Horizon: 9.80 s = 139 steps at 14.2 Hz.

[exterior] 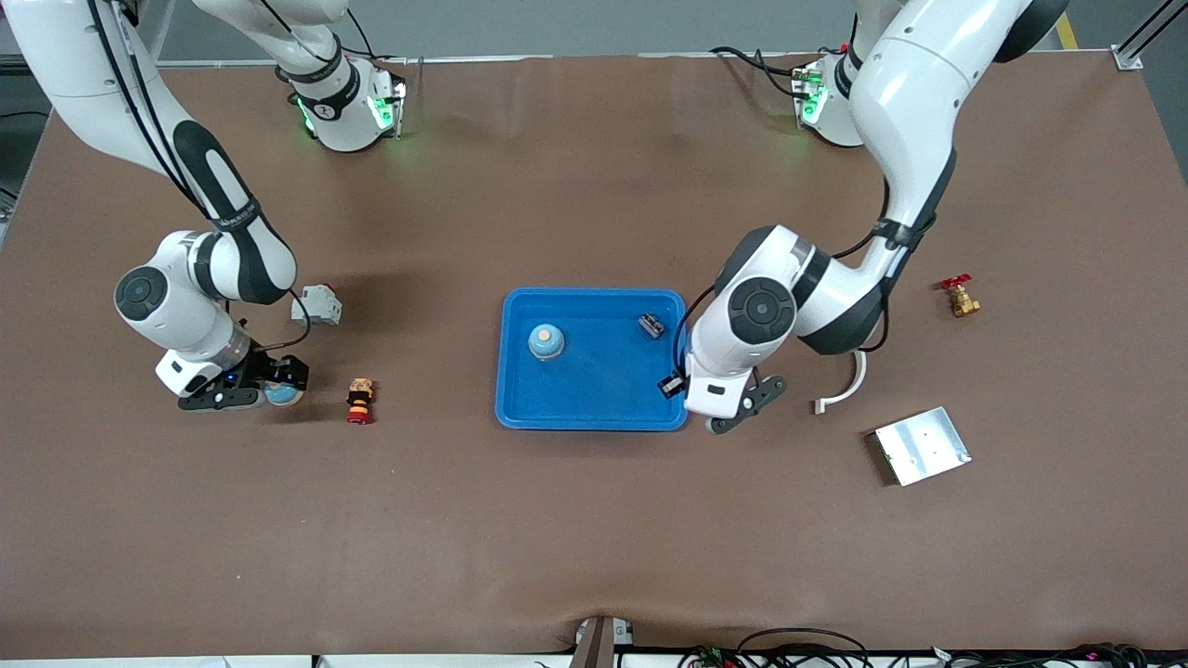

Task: Place electrolytic capacitor and blue bell in tray

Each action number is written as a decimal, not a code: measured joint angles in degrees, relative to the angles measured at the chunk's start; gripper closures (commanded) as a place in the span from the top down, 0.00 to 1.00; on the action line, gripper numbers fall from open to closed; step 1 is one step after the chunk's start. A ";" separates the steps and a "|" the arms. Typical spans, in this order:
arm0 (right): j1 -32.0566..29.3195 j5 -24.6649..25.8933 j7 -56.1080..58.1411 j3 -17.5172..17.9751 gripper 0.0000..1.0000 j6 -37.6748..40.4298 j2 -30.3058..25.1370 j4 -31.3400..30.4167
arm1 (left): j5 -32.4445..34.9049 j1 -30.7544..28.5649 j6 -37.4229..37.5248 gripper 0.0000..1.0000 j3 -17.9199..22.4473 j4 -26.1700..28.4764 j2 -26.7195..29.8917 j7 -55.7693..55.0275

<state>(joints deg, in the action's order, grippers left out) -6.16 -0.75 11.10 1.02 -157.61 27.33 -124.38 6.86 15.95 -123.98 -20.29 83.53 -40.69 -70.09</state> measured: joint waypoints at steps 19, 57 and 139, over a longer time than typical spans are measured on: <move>10.43 -0.15 -24.60 0.93 0.00 32.70 -15.47 8.65 | 0.00 4.98 -10.70 0.07 0.60 -1.32 -9.06 -10.46; 37.16 -1.75 -72.04 0.73 0.00 21.64 13.89 35.48 | -4.02 -13.81 40.77 1.00 3.37 -0.93 24.23 27.91; 8.87 6.21 -7.45 -3.01 1.00 53.19 3.07 45.83 | -7.71 -23.97 33.62 1.00 13.73 6.43 36.82 65.33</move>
<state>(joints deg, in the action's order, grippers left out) 2.71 5.46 3.64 -1.98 -104.43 30.40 -78.55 -0.85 -8.02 -90.37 -6.57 89.96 -3.87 -4.76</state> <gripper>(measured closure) 0.000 0.000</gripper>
